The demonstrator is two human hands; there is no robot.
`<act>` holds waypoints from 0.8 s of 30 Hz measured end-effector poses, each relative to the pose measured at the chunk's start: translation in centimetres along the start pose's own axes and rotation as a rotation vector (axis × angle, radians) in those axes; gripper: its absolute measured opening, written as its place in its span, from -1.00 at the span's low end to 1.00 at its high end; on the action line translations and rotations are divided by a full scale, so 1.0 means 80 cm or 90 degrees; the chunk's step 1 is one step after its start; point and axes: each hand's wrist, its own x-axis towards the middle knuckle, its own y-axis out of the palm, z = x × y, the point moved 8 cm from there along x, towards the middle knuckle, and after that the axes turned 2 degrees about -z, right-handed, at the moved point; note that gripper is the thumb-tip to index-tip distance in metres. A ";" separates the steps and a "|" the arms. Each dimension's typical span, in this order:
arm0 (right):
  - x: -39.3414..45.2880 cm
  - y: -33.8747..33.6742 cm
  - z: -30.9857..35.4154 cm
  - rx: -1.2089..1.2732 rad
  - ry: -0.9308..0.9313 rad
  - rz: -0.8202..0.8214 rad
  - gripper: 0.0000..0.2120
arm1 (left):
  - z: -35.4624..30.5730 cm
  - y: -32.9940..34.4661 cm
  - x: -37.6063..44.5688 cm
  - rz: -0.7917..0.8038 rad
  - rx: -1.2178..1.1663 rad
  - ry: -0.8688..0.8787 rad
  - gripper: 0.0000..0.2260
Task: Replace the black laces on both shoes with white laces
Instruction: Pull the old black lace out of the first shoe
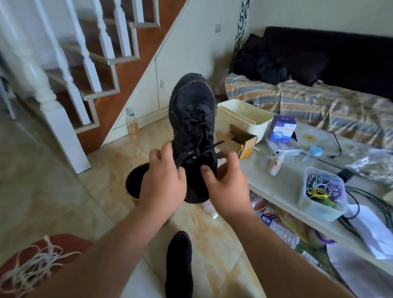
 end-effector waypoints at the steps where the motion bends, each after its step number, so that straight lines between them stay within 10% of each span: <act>1: 0.001 0.000 -0.001 0.023 -0.007 -0.008 -0.74 | -0.006 -0.001 -0.001 -0.003 0.007 0.020 -0.48; 13: 0.009 -0.048 -0.010 0.056 0.111 -0.115 -0.78 | -0.046 0.015 -0.008 0.113 -0.163 0.067 -0.25; 22: -0.008 -0.067 0.010 0.289 0.011 -0.079 -0.35 | -0.073 0.017 0.017 -0.029 -0.162 0.072 -0.45; 24: -0.004 -0.077 0.018 0.329 0.010 -0.118 -0.52 | -0.077 0.015 0.015 -0.049 -0.146 0.078 -0.47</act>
